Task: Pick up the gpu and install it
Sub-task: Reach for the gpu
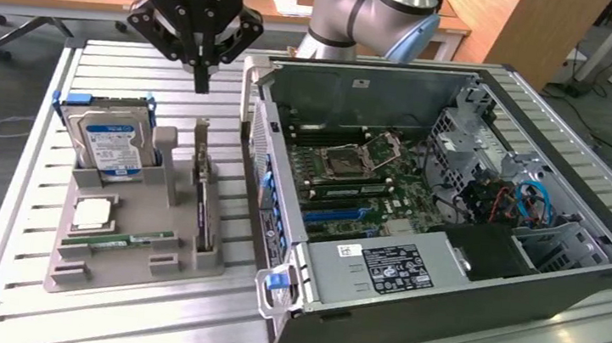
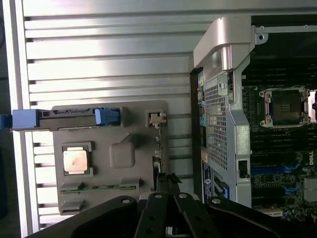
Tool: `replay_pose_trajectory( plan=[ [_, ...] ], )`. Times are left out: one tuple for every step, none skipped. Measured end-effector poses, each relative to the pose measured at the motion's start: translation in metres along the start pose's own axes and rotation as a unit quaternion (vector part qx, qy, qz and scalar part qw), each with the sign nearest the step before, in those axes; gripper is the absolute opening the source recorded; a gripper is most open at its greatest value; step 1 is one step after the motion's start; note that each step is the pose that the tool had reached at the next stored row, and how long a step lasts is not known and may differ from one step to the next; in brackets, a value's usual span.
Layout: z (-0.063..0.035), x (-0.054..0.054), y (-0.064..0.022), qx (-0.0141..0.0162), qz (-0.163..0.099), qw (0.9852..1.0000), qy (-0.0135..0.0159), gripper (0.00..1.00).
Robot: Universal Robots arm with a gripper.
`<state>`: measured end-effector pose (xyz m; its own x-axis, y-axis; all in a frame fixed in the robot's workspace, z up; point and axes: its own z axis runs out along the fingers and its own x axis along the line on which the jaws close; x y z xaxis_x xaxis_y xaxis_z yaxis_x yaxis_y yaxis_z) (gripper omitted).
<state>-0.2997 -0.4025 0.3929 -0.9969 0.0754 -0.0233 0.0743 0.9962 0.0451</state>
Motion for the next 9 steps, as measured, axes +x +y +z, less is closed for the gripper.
replay_pose_trajectory(
  plan=[
    [-0.0001,0.0,-0.0019,0.0,0.0,1.0,0.0,0.11],
    [-0.0002,0.0,-0.004,0.0,0.0,1.0,0.0,0.11],
    [-0.0002,0.0,-0.0061,0.0,0.0,1.0,0.0,0.11],
    [-0.0004,-0.001,-0.0084,0.0,0.0,1.0,0.0,0.11],
    [-0.0005,-0.001,-0.0106,0.0,0.0,1.0,0.0,0.11],
    [-0.0005,-0.001,-0.0128,0.0,0.0,1.0,0.0,0.11],
    [-0.0007,-0.001,-0.0148,0.0,0.0,1.0,0.0,0.11],
    [-0.0008,-0.001,-0.017,0.0,0.0,1.0,0.0,0.11],
    [-0.0008,-0.001,-0.0194,0.0,0.0,1.0,0.0,0.11]
  ],
)
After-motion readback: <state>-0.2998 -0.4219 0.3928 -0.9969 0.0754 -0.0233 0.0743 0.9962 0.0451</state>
